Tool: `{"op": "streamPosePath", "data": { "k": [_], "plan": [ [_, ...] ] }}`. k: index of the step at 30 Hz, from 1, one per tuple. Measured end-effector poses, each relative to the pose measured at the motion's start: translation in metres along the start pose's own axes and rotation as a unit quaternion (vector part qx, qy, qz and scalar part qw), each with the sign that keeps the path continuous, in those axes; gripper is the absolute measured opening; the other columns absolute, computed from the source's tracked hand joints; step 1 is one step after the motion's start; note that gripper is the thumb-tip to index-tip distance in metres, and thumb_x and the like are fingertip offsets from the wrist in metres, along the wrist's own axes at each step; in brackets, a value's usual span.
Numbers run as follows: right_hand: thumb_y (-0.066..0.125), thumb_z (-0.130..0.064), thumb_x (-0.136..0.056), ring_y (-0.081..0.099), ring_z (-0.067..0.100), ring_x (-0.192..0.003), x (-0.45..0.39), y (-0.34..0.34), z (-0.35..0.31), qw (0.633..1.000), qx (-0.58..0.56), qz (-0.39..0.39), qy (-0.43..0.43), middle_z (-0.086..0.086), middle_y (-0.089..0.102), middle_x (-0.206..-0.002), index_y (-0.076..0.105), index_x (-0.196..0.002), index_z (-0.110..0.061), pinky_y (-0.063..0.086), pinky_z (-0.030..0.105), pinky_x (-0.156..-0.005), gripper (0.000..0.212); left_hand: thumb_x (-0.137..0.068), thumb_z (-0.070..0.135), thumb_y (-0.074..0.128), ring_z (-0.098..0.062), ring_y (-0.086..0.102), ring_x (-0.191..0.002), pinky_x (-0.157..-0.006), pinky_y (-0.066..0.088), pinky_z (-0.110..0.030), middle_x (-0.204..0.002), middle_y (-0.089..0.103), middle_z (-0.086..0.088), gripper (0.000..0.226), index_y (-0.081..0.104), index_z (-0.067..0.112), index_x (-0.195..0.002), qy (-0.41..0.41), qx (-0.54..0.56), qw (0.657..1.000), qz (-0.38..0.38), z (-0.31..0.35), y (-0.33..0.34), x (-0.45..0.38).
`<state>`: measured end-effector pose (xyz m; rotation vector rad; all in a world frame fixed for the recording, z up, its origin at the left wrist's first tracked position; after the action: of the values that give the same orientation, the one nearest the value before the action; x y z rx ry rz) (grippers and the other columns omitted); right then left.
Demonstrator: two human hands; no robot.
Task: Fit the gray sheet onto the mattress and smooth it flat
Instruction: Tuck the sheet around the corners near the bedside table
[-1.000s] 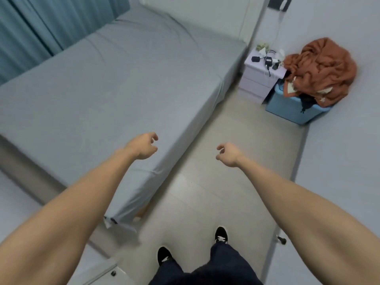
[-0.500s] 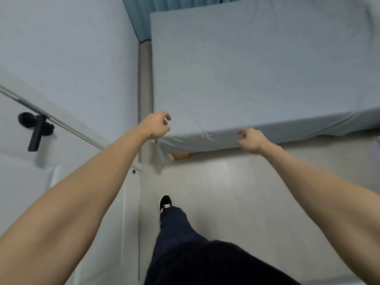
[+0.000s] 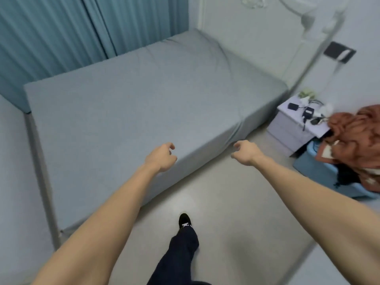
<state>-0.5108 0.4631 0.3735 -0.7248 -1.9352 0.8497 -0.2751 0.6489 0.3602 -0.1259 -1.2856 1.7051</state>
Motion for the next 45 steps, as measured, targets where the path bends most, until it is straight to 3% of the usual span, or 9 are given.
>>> {"op": "streamPosePath", "data": {
  "k": [7,16,21,26,28,35,38,42,45],
  "plan": [
    [0.065,-0.028,-0.089,0.054,0.03,-0.124,-0.068,-0.132,0.134,0.985,-0.069,0.076,0.136,0.011,0.058,-0.136,0.057,-0.135,-0.011,0.043,0.034,-0.102,0.05,-0.089,0.026,0.049,-0.028,0.054,-0.121,-0.1,0.045,-0.042,-0.135,0.057,-0.005,0.046,0.046,0.023,-0.135,0.15,-0.115,0.98,-0.068,0.197,0.015,-0.17],
    [0.067,-0.028,-0.088,0.055,0.027,-0.12,-0.192,-0.223,0.235,0.965,-0.187,0.084,0.162,0.008,0.057,-0.134,0.058,-0.132,-0.016,0.041,0.031,-0.097,0.046,-0.093,0.025,0.054,-0.029,0.049,-0.126,-0.1,0.042,-0.039,-0.141,0.05,-0.01,0.047,0.045,0.02,-0.139,0.293,-0.161,0.936,-0.114,0.438,0.055,-0.283],
    [0.066,-0.022,-0.091,0.055,0.026,-0.12,-0.318,-0.258,0.292,0.958,-0.243,0.059,0.138,0.009,0.055,-0.133,0.055,-0.134,-0.011,0.04,0.029,-0.097,0.045,-0.093,0.026,0.056,-0.029,0.046,-0.13,-0.104,0.039,-0.039,-0.144,0.047,-0.009,0.052,0.042,0.02,-0.142,0.243,-0.178,0.944,-0.135,0.493,0.1,-0.388],
    [0.064,-0.012,-0.088,0.059,0.023,-0.084,-0.452,-0.303,0.355,0.926,-0.342,0.031,0.158,0.007,0.062,-0.094,0.059,-0.122,-0.012,0.055,0.038,-0.078,0.034,-0.092,0.025,0.059,-0.026,0.025,-0.146,-0.117,0.024,-0.036,-0.157,0.03,-0.01,0.067,0.031,0.015,-0.151,0.166,-0.186,0.951,-0.181,0.538,0.149,-0.498],
    [0.063,-0.01,-0.087,0.06,0.022,-0.08,-0.491,-0.315,0.373,0.914,-0.365,0.029,0.173,0.007,0.061,-0.085,0.06,-0.121,-0.012,0.056,0.037,-0.074,0.034,-0.092,0.026,0.059,-0.025,0.016,-0.149,-0.12,0.019,-0.037,-0.161,0.023,-0.009,0.071,0.025,0.016,-0.154,0.148,-0.184,0.949,-0.209,0.552,0.167,-0.527],
    [0.061,-0.018,-0.087,0.054,0.018,-0.091,-0.651,-0.327,0.417,0.91,-0.367,0.006,0.192,0.008,0.065,-0.119,0.061,-0.125,-0.017,0.041,0.018,-0.065,0.038,-0.094,0.029,0.058,-0.028,0.029,-0.144,-0.117,0.027,-0.041,-0.159,0.028,-0.01,0.07,0.023,0.02,-0.154,0.098,-0.165,0.951,-0.244,0.607,0.222,-0.681],
    [0.059,-0.017,-0.089,0.059,0.021,-0.108,-0.726,-0.319,0.435,0.914,-0.352,0.011,0.202,0.007,0.061,-0.129,0.059,-0.131,-0.014,0.044,0.022,-0.083,0.043,-0.095,0.03,0.057,-0.028,0.026,-0.145,-0.117,0.027,-0.041,-0.159,0.026,-0.009,0.068,0.024,0.02,-0.154,0.11,-0.168,0.948,-0.249,0.631,0.253,-0.762],
    [0.054,-0.015,-0.092,0.056,0.025,-0.12,-0.831,-0.301,0.459,0.913,-0.339,0.016,0.226,0.007,0.057,-0.135,0.055,-0.137,-0.01,0.041,0.021,-0.088,0.045,-0.095,0.03,0.056,-0.028,0.026,-0.145,-0.116,0.028,-0.042,-0.159,0.026,-0.008,0.067,0.024,0.022,-0.154,0.14,-0.182,0.935,-0.27,0.659,0.308,-0.879],
    [0.048,-0.01,-0.092,0.053,0.031,-0.123,-0.922,-0.291,0.473,0.935,-0.279,0.045,0.213,0.013,0.059,-0.131,0.058,-0.128,-0.003,0.044,0.034,-0.102,0.038,-0.094,0.031,0.057,-0.031,0.027,-0.144,-0.115,0.03,-0.045,-0.157,0.028,-0.011,0.068,0.025,0.022,-0.154,0.174,-0.211,0.929,-0.25,0.677,0.349,-0.975]
  ]
}}
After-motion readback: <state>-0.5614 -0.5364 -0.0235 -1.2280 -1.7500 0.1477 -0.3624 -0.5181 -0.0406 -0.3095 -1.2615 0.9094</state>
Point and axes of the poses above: each hand's wrist, its own x-axis away from the middle knuckle, its own y-axis out of the palm, z = x × y, the point moved 7 cm from there along -x, towards the middle knuckle
